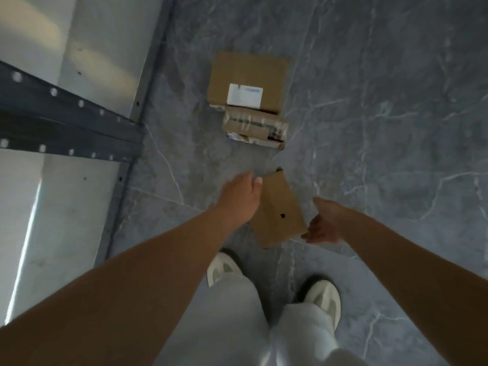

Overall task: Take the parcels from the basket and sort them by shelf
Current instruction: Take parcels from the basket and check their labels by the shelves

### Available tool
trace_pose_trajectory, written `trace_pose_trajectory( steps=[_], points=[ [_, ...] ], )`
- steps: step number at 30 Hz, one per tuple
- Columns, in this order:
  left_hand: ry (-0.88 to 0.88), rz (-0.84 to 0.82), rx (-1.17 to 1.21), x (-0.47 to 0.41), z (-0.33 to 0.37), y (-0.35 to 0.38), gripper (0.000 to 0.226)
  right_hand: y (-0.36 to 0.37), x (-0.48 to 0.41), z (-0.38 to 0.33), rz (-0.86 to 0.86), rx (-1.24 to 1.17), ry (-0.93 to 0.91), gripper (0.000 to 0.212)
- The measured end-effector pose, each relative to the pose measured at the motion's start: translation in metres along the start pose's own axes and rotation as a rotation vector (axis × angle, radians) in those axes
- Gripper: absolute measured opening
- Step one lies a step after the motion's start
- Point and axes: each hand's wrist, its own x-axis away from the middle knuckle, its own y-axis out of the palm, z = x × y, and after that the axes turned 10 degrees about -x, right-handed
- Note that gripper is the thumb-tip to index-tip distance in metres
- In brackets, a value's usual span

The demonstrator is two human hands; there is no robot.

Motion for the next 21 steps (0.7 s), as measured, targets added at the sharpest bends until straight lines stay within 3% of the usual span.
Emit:
trace_pose_trajectory(
  steps=[3, 6, 9, 12, 17, 21],
  points=[
    [-0.025, -0.061, 0.047, -0.008, 0.003, 0.016, 0.048, 0.005, -0.013, -0.001, -0.039, -0.157, 0.029, 0.067],
    [-0.104, -0.095, 0.175, 0.0, 0.003, 0.002, 0.049, 0.008, 0.008, -0.003, -0.017, -0.189, -0.044, 0.049],
    [-0.124, -0.016, 0.296, 0.029, 0.01, -0.028, 0.041, 0.006, 0.053, -0.007, 0.006, -0.242, -0.112, 0.027],
    [-0.133, 0.093, 0.415, 0.08, 0.031, -0.083, 0.039, 0.0, 0.13, -0.015, -0.003, -0.322, -0.18, 0.015],
    [-0.161, 0.21, 0.622, 0.167, 0.085, -0.201, 0.042, -0.026, 0.29, -0.05, -0.049, -0.3, -0.319, 0.021],
    [-0.097, 0.087, 0.831, 0.248, 0.13, -0.297, 0.053, -0.058, 0.432, -0.083, -0.067, -0.159, -0.515, 0.026]
  ],
)
